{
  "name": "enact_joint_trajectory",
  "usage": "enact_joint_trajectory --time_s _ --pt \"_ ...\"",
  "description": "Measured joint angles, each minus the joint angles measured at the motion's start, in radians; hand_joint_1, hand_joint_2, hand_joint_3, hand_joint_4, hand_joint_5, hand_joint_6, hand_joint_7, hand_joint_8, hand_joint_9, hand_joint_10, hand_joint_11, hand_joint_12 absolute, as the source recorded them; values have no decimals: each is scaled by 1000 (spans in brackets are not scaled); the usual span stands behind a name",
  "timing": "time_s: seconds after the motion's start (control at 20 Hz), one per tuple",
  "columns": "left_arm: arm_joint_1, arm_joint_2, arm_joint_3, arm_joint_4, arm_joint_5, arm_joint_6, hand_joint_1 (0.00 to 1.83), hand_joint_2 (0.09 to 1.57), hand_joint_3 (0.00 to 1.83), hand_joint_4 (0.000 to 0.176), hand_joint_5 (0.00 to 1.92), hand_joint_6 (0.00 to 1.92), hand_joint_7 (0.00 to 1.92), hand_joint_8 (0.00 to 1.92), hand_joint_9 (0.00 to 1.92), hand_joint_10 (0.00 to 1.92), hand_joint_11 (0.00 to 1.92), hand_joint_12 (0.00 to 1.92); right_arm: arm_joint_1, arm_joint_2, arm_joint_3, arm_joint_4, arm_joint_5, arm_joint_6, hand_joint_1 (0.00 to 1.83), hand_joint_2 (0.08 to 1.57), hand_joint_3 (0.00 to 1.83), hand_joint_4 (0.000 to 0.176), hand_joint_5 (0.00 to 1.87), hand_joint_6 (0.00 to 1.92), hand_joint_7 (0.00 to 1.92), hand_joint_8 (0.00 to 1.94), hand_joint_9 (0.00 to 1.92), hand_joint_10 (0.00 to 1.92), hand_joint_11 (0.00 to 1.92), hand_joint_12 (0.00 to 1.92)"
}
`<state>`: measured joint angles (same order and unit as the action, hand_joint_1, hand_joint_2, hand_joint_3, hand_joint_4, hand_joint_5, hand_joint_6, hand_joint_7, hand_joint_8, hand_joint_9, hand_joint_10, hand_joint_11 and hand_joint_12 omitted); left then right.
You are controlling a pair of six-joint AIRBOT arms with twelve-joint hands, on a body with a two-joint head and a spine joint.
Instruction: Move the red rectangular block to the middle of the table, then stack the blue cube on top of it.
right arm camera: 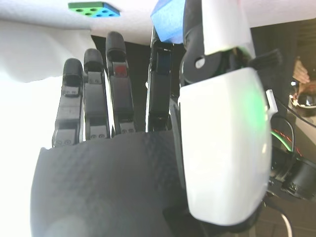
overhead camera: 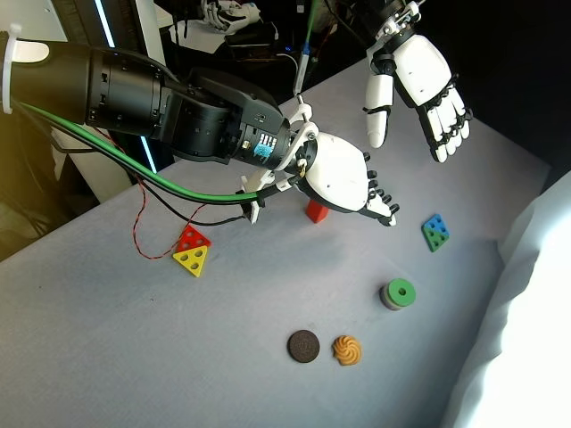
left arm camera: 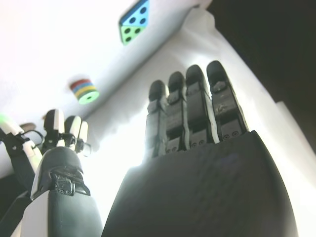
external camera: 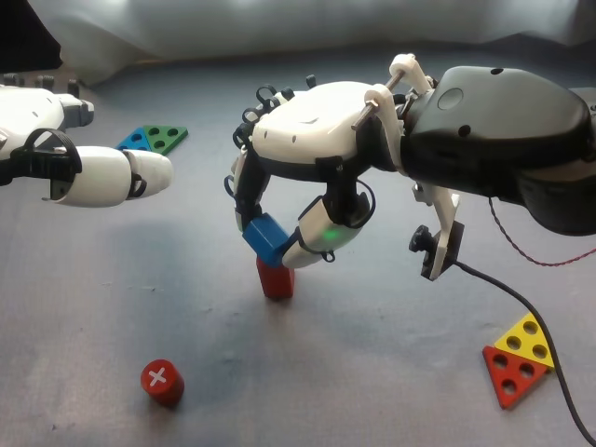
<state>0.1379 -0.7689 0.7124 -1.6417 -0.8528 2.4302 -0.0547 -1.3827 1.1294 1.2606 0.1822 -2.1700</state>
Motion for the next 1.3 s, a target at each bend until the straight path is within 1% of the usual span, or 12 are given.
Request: enact_joint_trajectory --time_s 0.05,0.1,0.25,0.3,0.4,0.55,0.85,0.95,1.0,1.1,1.25,1.3 --pt "0 0 1 0 0 0 0 1091 2 0 209 2 181 2 124 2 0 178 0 -3 6 0 0 0 1106 1027 0 88 1163 681 498 3 258 4 0 306" --pt "0 0 1 0 -1 0 0 1095 1 0 219 1 194 2 137 2 0 214 0 -4 9 0 4 -1 1089 1028 0 137 1159 689 496 1 248 6 0 314" --pt "0 0 1 1 1 0 0 1100 1 0 221 0 196 0 137 0 0 212 0 -8 21 0 9 -3 1088 1038 2 122 1132 734 503 0 249 1 0 361" --pt "0 0 1 1 -1 0 0 1107 4 0 228 3 203 3 144 3 0 211 0 -8 21 0 9 -3 1080 1044 0 134 1117 759 492 3 251 1 0 342" --pt "0 0 1 1 0 1 0 1103 1 0 226 1 194 0 138 0 0 213 1 -10 21 0 8 -4 1090 1045 0 102 1114 762 502 5 269 7 0 330" --pt "0 0 1 1 0 3 0 1111 2 0 221 1 188 1 134 2 0 208 2 -21 23 0 7 -6 1103 1029 0 96 1162 683 504 2 281 6 0 334" --pt "0 0 1 1 0 3 0 1120 3 0 225 1 200 3 142 2 0 193 1 -22 24 0 18 -6 1084 1030 0 148 1151 704 477 1 320 9 0 350" --pt "0 0 1 1 0 3 0 1120 2 0 224 0 203 3 144 3 0 191 1 -23 24 -1 19 -6 1085 1032 0 142 1146 711 474 4 326 8 0 377" --pt "0 0 1 1 0 3 0 1125 4 0 224 0 201 2 143 2 0 194 1 -23 24 0 19 -6 1094 1030 0 116 1156 696 488 7 334 10 0 379" --pt "0 0 1 1 0 4 0 1126 3 0 219 0 199 1 141 1 0 197 0 -24 24 -1 21 -6 1090 1028 0 136 1162 685 497 4 349 9 0 426" --pt "0 0 1 2 0 5 0 1129 2 0 219 0 198 0 148 2 0 219 -4 -26 24 -1 23 -7 1094 1026 0 124 1166 677 499 3 347 6 0 413" --pt "0 0 1 2 0 6 0 1129 1 0 214 0 191 0 138 1 0 202 -7 -27 24 -2 23 -7 1090 1028 0 135 1161 684 498 1 345 4 0 407"
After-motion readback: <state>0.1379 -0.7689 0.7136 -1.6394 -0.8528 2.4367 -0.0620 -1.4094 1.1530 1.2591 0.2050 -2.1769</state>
